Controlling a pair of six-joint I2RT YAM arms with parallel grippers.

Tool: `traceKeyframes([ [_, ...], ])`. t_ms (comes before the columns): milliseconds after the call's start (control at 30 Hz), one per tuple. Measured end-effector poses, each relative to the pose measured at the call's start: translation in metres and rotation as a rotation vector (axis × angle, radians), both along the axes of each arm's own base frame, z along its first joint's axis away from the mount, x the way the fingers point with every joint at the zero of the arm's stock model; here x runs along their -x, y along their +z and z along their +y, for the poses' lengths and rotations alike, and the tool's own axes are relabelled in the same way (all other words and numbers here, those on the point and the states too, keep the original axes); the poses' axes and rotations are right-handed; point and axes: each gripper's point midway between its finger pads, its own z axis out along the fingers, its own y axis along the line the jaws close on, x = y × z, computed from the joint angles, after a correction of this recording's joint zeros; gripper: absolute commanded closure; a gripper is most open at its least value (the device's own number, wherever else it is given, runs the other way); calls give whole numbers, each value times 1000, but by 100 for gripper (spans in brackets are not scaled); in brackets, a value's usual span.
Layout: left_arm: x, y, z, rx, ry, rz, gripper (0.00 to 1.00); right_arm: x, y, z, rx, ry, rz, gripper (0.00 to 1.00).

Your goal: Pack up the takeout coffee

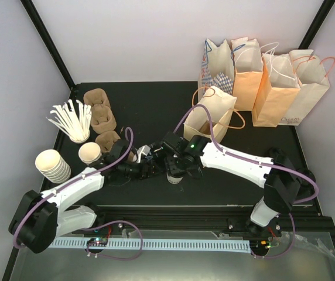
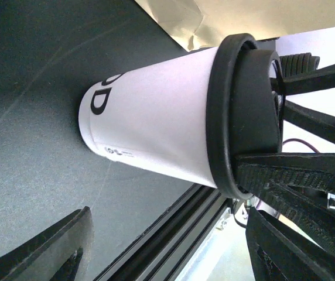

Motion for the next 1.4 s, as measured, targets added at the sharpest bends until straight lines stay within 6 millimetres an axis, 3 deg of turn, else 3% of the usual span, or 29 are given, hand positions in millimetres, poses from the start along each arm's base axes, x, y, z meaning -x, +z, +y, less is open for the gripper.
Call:
traceKeyframes([
  [300,-1,1,8,18,-9,27,24,3,2,-10,4,174,-91,28],
  [533,-13,11,-5,47,-68,39,22,1,4,-2,0,327,-138,28],
  [1033,-17,-13,-14,71,-146,139,23,-3,-1,0,80,479,-125,28],
  [1400,-46,16,-15,209,-64,19,24,1,-1,15,26,517,-119,28],
])
